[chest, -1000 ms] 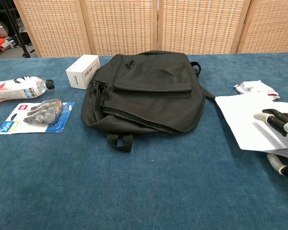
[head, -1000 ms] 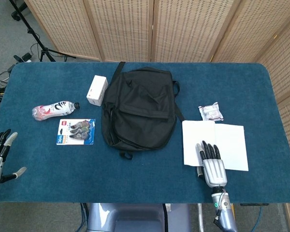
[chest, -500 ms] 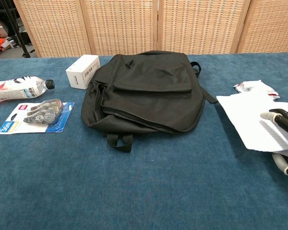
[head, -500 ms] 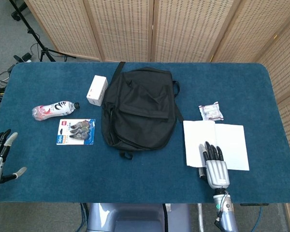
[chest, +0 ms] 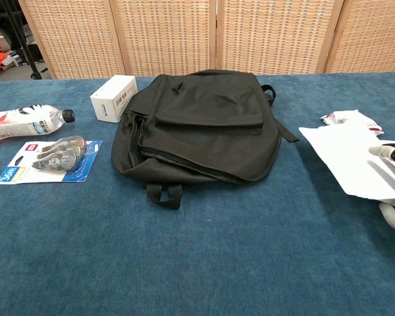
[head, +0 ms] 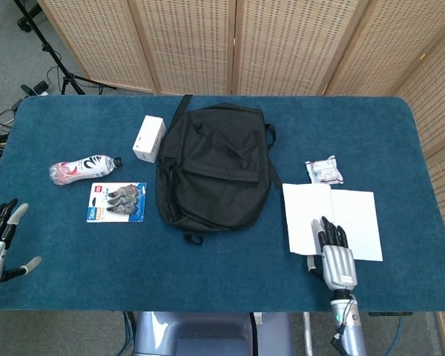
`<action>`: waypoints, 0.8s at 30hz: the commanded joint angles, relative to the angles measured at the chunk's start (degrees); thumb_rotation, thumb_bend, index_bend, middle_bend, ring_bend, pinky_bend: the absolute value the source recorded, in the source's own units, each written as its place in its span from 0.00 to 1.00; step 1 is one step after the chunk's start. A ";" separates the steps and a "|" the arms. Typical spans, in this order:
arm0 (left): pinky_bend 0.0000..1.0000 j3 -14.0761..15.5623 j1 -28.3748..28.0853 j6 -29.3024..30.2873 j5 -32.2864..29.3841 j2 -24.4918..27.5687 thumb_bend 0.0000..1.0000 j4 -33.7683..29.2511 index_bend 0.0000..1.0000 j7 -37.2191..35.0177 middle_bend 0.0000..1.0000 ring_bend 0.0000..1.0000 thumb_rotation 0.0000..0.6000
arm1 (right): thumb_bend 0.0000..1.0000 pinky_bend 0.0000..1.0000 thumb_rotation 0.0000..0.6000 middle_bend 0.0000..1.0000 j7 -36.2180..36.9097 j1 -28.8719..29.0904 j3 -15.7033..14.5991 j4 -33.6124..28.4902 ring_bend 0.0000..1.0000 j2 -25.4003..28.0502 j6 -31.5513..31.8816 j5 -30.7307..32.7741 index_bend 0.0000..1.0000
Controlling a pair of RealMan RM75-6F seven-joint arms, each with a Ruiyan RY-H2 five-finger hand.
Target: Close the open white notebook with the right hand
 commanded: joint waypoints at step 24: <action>0.00 -0.01 0.08 0.36 0.23 -0.08 0.07 0.01 0.00 -0.10 0.00 0.00 0.92 | 0.54 0.00 1.00 0.00 2.34 -2.74 0.50 -3.09 0.00 0.95 6.09 -1.90 0.00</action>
